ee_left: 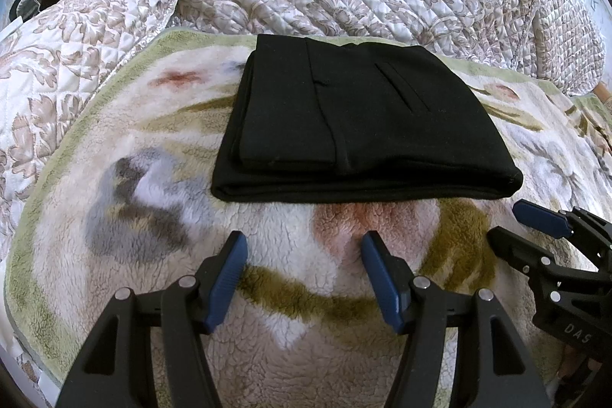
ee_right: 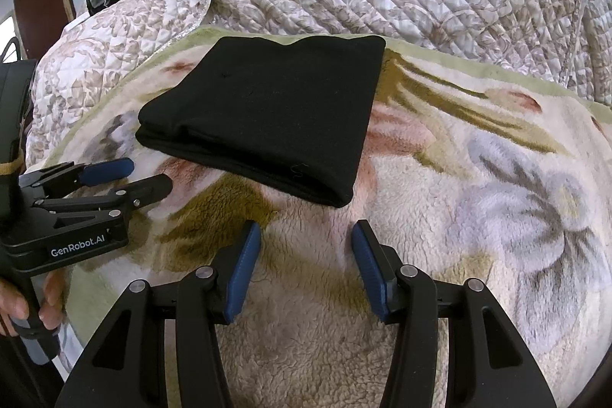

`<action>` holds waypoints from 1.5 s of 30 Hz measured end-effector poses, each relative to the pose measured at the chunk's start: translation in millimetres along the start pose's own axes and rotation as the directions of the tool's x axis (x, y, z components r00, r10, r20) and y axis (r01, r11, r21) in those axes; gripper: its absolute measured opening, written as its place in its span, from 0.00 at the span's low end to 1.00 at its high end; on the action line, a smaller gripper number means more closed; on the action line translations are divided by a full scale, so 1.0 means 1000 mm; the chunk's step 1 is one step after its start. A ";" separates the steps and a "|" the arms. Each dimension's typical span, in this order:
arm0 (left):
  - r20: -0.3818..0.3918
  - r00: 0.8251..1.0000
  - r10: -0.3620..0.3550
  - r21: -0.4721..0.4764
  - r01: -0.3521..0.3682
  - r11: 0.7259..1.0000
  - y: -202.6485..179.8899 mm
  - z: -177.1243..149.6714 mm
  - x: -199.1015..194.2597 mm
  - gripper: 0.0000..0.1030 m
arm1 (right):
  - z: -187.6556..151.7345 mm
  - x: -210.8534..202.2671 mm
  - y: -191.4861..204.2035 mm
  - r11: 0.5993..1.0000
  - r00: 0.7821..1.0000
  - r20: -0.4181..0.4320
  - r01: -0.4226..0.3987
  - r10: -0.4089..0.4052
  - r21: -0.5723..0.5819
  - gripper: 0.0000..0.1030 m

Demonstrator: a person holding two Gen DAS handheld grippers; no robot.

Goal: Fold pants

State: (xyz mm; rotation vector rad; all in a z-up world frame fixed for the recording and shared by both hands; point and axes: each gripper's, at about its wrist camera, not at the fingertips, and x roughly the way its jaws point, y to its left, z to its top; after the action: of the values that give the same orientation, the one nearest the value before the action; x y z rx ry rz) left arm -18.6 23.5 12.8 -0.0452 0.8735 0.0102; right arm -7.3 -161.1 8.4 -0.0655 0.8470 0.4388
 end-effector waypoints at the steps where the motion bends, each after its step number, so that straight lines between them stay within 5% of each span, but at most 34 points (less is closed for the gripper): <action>1: 0.000 1.000 0.000 0.000 0.000 1.000 0.000 0.000 0.000 0.64 | 0.001 0.000 0.000 1.000 1.000 0.001 0.002 -0.002 -0.002 0.50; 15: -0.005 1.000 0.000 -0.008 0.000 1.000 0.000 0.000 0.001 0.65 | -0.001 0.001 0.003 1.000 1.000 0.005 0.017 -0.017 -0.012 0.50; 20: -0.017 1.000 -0.019 0.002 0.019 1.000 -0.003 -0.001 0.001 0.73 | 0.000 0.001 0.002 1.000 1.000 0.008 0.008 -0.008 -0.003 0.50; 45: -0.023 1.000 -0.014 0.008 0.014 1.000 -0.002 0.002 0.001 0.73 | -0.004 0.000 0.001 0.999 1.000 0.022 -0.017 0.016 0.028 0.52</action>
State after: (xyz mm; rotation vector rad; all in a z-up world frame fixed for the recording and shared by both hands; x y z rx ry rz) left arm -16.8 21.3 13.2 -0.0437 0.8965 -0.0071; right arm -10.5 -161.4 6.1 -0.0276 0.8324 0.4426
